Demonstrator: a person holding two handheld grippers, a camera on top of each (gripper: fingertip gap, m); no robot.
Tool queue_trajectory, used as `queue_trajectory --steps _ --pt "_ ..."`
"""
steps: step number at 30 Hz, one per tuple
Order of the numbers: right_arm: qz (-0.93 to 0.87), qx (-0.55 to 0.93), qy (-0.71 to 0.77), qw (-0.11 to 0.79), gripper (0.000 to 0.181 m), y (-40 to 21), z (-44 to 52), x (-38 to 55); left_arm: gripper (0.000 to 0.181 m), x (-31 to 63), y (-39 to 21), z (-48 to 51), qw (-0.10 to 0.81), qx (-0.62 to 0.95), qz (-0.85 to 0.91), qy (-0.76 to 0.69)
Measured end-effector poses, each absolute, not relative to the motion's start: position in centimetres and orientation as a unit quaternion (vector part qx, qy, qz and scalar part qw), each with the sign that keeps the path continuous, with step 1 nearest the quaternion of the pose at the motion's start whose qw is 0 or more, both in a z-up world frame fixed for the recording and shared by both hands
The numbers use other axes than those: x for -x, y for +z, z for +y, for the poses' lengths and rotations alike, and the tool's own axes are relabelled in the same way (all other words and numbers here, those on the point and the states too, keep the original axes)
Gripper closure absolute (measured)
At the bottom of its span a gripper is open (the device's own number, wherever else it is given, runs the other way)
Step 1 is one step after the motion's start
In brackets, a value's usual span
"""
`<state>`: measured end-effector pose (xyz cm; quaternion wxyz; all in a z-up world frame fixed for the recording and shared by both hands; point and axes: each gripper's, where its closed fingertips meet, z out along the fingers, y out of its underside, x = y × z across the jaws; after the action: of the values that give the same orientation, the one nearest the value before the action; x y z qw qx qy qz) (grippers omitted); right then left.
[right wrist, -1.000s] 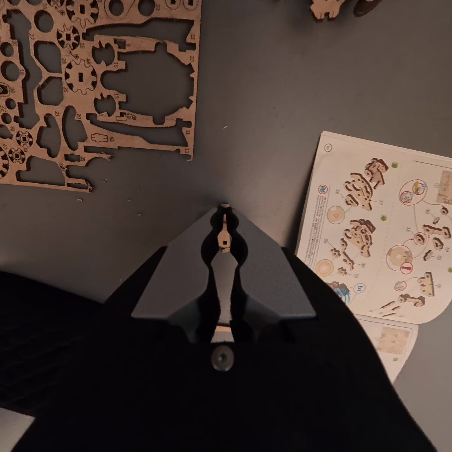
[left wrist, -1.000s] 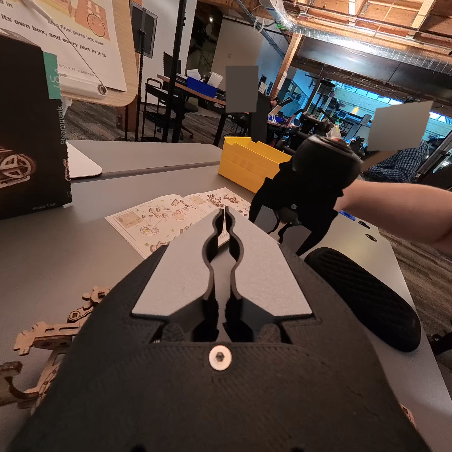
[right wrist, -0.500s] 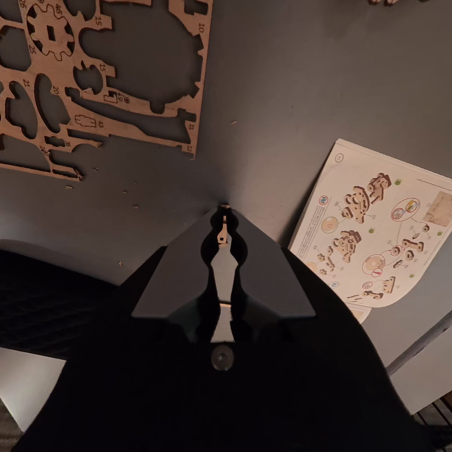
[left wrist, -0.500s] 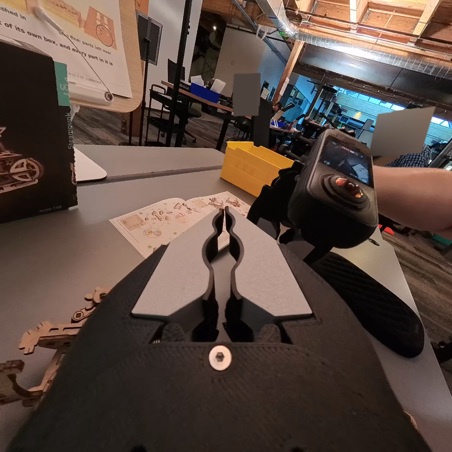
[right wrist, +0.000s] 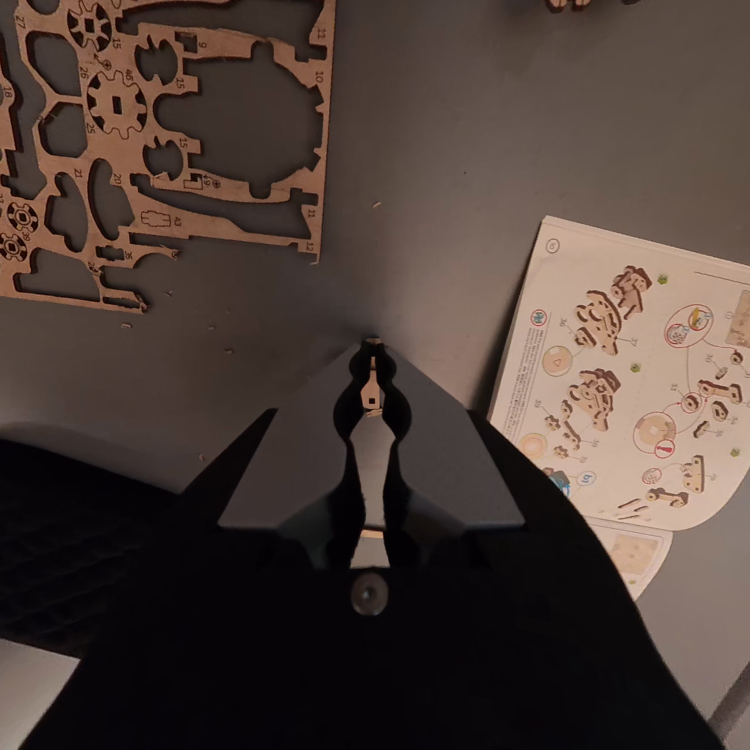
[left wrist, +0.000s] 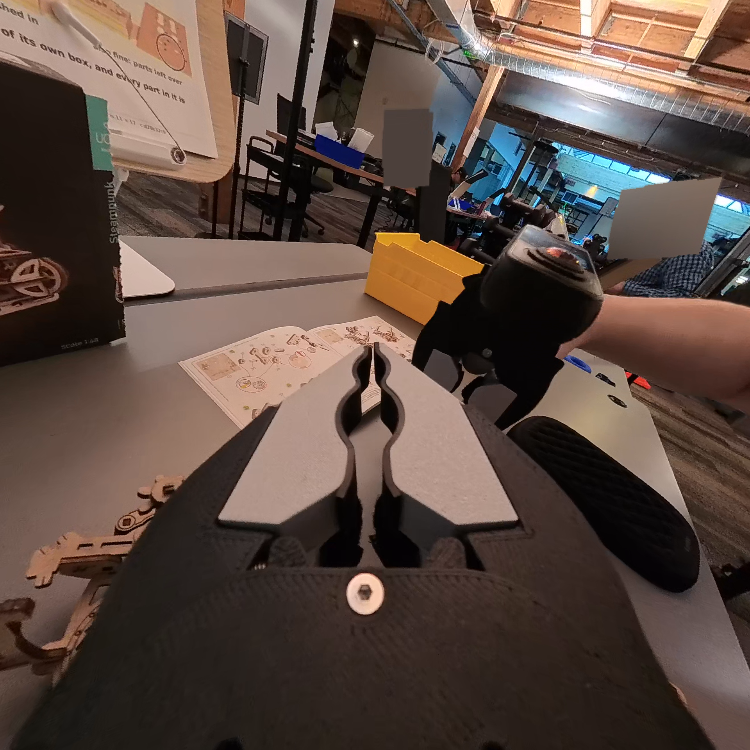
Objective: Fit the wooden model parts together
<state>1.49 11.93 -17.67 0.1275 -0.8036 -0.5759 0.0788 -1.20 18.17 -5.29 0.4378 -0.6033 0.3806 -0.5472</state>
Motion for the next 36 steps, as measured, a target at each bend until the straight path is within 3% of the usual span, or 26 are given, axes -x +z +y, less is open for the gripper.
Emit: queue_trajectory --steps 8,16,23,29,31,36 --pt "-0.596 0.799 0.033 0.069 0.180 -17.8 11.9 -1.4 0.181 1.3 -5.1 18.4 0.441 0.603 0.376 -0.547" --pt "-0.560 0.811 0.107 0.132 0.180 -17.9 12.0 -1.4 0.181 1.2 -5.2 18.1 0.437 0.603 0.379 -0.549" --pt "-0.595 0.799 0.037 0.083 0.180 -18.1 11.9 -1.5 0.181 1.2 -5.3 18.2 0.434 0.605 0.378 -0.550" --pt "-0.582 0.805 0.047 0.107 0.179 -18.1 12.1 -1.4 0.181 1.2 -5.4 18.2 0.431 0.605 0.378 -0.553" --pt "-0.566 0.814 0.078 0.108 0.157 -18.1 11.7 -0.9 0.181 1.2 -5.4 18.2 0.430 0.605 0.378 -0.553" --pt "-0.553 0.817 0.088 0.138 0.166 -16.6 12.4 -1.5 0.181 1.2 -5.4 18.3 0.429 0.606 0.377 -0.554"
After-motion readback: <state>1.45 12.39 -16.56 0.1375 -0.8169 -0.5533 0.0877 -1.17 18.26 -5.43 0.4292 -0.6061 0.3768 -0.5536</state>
